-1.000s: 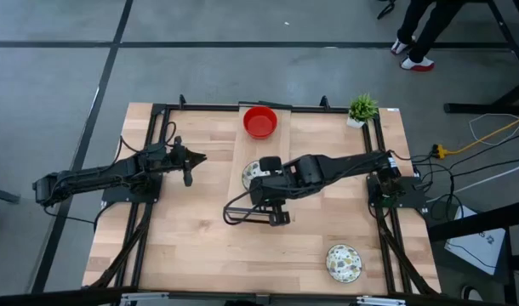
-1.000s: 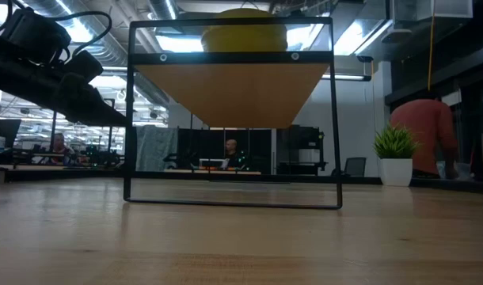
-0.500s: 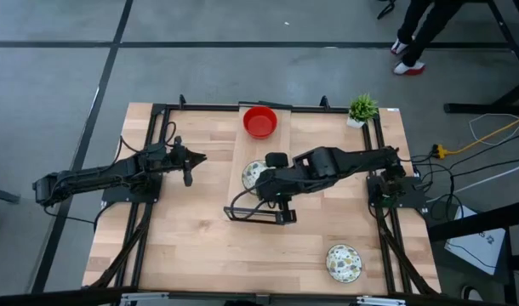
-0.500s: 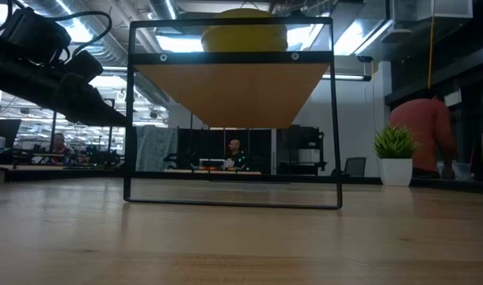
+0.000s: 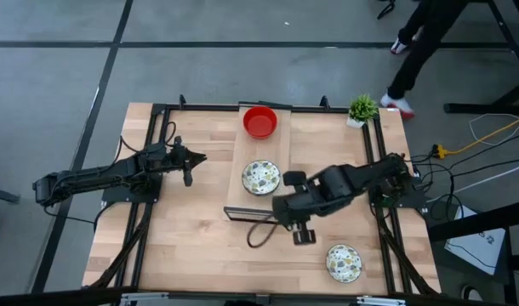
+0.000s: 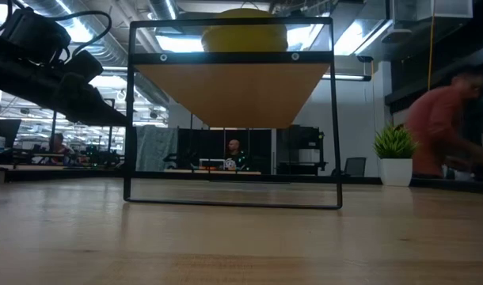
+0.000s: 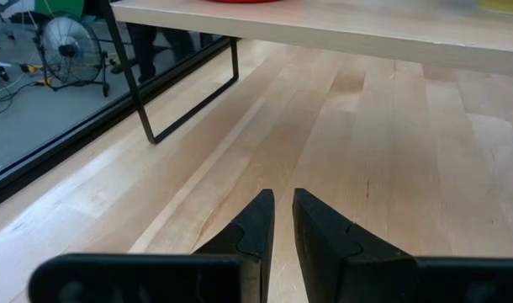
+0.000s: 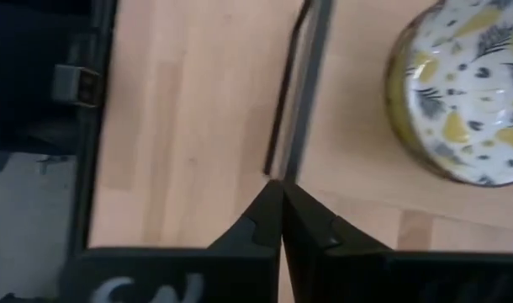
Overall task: Pick & Place Mini bowls
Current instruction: Stack the white bowl on top of the white bowls on the shelf
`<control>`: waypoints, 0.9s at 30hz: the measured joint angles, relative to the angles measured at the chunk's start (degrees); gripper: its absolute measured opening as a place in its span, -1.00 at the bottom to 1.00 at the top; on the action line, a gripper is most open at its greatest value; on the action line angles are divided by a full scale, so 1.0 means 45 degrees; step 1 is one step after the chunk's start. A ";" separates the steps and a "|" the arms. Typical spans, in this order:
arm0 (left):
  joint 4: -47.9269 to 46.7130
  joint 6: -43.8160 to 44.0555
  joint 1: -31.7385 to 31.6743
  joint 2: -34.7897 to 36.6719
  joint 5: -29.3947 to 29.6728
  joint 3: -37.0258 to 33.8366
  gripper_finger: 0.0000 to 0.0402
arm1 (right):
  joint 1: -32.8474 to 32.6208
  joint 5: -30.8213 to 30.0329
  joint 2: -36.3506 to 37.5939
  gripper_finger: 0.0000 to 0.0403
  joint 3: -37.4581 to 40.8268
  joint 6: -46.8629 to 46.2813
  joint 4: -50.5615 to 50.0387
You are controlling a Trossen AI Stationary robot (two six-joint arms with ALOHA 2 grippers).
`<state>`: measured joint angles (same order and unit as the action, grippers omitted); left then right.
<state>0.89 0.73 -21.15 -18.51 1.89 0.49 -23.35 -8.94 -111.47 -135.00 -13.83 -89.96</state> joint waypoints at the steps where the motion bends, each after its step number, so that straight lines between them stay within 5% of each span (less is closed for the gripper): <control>1: 0.0008 0.0000 -0.0004 -0.0004 0.0001 0.0000 -0.79 | -0.0187 -0.0006 0.0091 -0.97 0.0000 -0.0174 -0.0007; 16: 0.0039 0.0000 0.0001 -0.0002 0.0005 0.0000 -0.79 | -0.1897 -0.0063 0.0795 -0.91 0.0000 -0.3485 -0.0007; 23: 0.0039 0.0000 0.0000 -0.0002 0.0005 0.0000 -0.79 | -0.2264 0.0225 0.0900 -0.93 0.0005 -0.3583 -0.0012; 27: 0.0039 0.0000 -0.0004 -0.0003 0.0005 0.0000 -0.79 | -0.2402 -0.0722 0.1093 -0.98 0.0010 -0.3420 -0.0010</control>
<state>1.06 0.73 -21.17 -18.52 1.91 0.49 -34.16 -12.19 -106.55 -134.95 -29.22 -90.01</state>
